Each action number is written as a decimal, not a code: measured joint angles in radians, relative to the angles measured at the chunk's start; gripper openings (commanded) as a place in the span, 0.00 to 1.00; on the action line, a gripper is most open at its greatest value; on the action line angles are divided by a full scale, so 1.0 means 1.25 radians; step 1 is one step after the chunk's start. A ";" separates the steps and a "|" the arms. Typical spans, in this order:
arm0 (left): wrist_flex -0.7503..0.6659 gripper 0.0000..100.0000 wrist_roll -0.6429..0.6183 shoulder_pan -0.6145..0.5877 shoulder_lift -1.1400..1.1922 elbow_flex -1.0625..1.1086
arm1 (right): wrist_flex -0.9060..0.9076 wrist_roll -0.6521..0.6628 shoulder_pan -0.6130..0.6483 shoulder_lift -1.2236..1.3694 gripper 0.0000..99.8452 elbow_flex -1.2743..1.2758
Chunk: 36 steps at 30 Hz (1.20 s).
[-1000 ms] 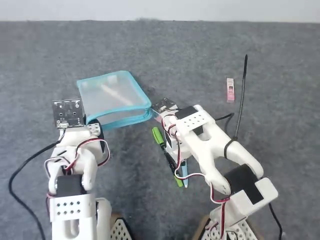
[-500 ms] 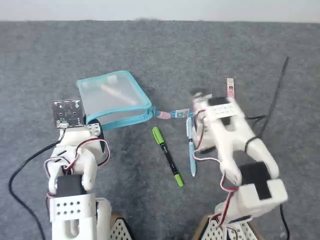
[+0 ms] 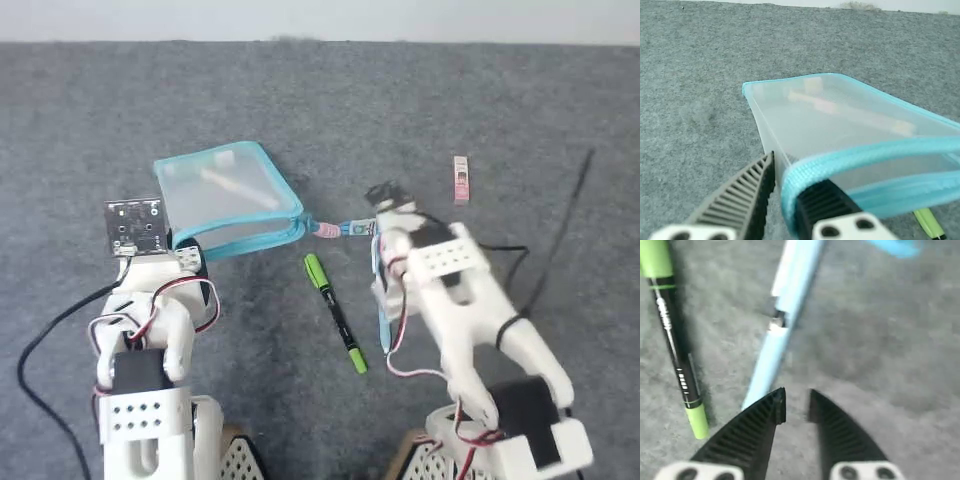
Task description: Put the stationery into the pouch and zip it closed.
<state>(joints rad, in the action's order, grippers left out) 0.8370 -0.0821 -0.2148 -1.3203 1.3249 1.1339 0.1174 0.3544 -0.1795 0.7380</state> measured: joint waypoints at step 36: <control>0.000 0.01 0.000 0.000 0.000 0.007 | 0.108 0.137 -0.070 -0.076 0.01 -0.043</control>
<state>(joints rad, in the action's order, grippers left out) 0.8370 -0.0821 -0.2148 -1.3203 1.3341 1.2689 0.2892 0.2670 -0.2746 0.6843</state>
